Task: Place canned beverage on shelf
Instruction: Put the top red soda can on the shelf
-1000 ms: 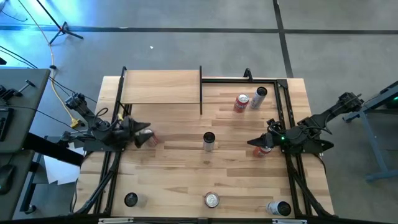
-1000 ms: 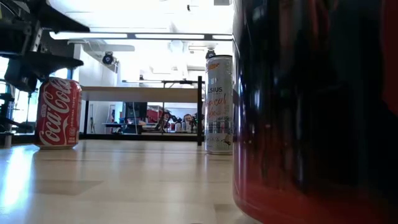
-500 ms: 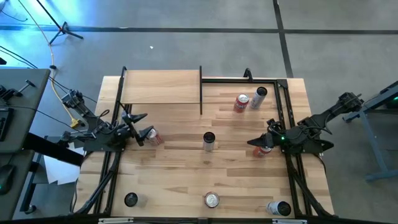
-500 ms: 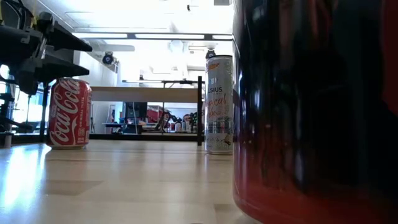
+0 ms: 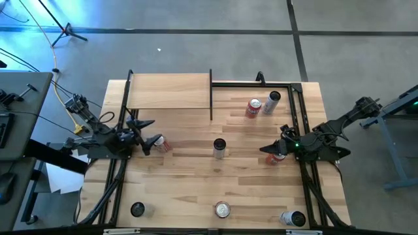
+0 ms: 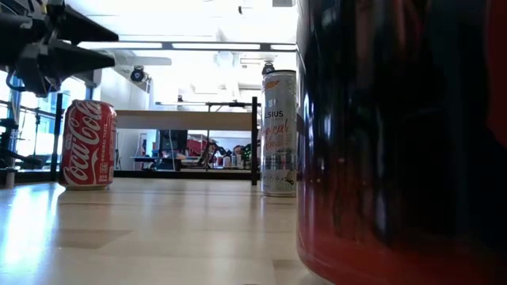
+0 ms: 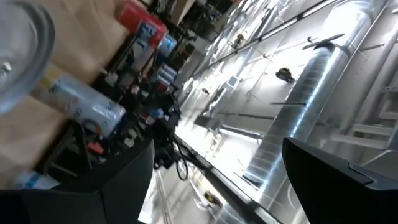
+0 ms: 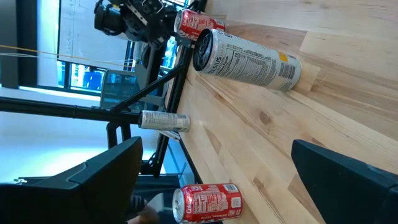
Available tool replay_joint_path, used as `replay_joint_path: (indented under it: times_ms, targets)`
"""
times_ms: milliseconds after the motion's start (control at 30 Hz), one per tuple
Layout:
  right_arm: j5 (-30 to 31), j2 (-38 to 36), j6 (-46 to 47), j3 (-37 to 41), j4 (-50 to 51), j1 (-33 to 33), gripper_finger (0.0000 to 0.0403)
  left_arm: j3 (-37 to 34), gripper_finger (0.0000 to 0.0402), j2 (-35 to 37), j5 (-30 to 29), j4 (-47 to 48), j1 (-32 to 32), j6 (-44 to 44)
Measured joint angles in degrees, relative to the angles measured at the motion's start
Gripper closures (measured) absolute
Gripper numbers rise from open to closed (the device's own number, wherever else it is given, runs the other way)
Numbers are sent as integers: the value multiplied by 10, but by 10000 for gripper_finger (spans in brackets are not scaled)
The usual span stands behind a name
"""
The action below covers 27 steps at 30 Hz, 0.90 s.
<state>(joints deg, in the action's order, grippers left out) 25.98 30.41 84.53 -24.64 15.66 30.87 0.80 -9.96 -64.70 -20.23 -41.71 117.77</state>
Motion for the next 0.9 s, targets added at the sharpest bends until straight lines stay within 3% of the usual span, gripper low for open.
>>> replay_joint_path:
  times_ms: [367, 900]
  targets:
    - [0, 0, 0, 0, 0, 0, 3, 0, 71, 0, 111, -76, 0, 2]
    - [0, 0, 0, 0, 0, 0, 3, 0, 71, 0, 116, -110, 1, 182]
